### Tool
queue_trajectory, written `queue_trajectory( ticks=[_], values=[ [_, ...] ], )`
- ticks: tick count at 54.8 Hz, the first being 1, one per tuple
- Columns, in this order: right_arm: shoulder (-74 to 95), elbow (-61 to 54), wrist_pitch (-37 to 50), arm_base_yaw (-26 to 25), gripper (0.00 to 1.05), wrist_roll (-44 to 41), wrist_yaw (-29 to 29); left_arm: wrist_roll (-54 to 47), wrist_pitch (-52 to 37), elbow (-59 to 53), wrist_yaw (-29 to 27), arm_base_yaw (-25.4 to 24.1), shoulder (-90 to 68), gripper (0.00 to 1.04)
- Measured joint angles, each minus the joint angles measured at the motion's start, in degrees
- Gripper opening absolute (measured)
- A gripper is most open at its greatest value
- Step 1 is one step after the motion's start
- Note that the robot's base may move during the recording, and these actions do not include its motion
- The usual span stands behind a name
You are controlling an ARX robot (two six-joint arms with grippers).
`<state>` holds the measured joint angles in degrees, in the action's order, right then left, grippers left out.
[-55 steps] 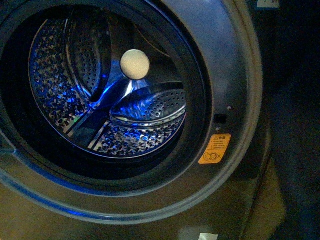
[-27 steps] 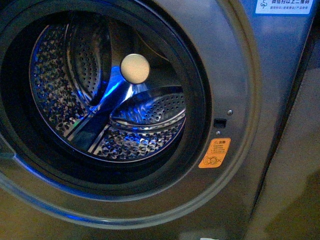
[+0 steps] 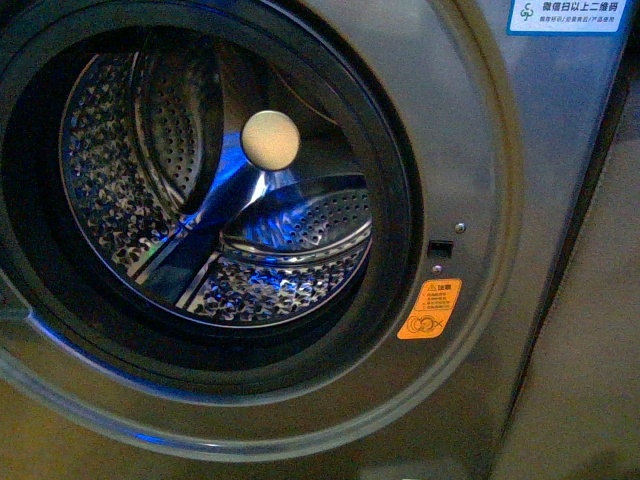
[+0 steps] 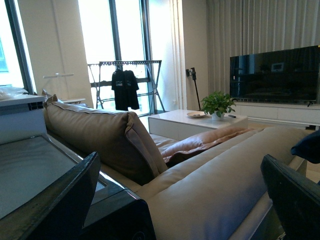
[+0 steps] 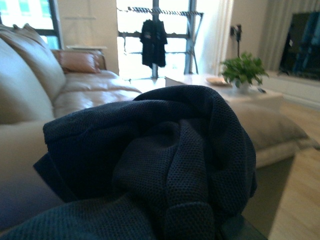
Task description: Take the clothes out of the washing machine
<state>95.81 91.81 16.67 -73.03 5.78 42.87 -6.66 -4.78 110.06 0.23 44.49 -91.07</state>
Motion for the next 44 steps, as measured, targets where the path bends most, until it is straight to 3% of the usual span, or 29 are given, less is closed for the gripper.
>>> queue_trajectory(
  ticks=[9,16,20,29,44],
  values=[
    [10.2,4.2,-5.0,-5.5,0.06,-5.7,-3.1,0.0,0.0,0.0,0.0,0.0,0.0,0.98],
    [18.1,11.0,-6.6,-7.1,0.06,-6.1,-8.3,0.0,0.0,0.0,0.0,0.0,0.0,0.98],
    [19.1,11.2,-6.5,-7.2,0.06,-6.8,-7.2,0.0,0.0,0.0,0.0,0.0,0.0,0.98],
    [14.1,0.5,-4.9,-6.6,0.06,-9.7,0.8,0.0,0.0,0.0,0.0,0.0,0.0,0.98],
    [1.4,-24.6,-8.0,1.1,0.07,-19.4,4.9,0.0,0.0,0.0,0.0,0.0,0.0,0.98]
  ],
)
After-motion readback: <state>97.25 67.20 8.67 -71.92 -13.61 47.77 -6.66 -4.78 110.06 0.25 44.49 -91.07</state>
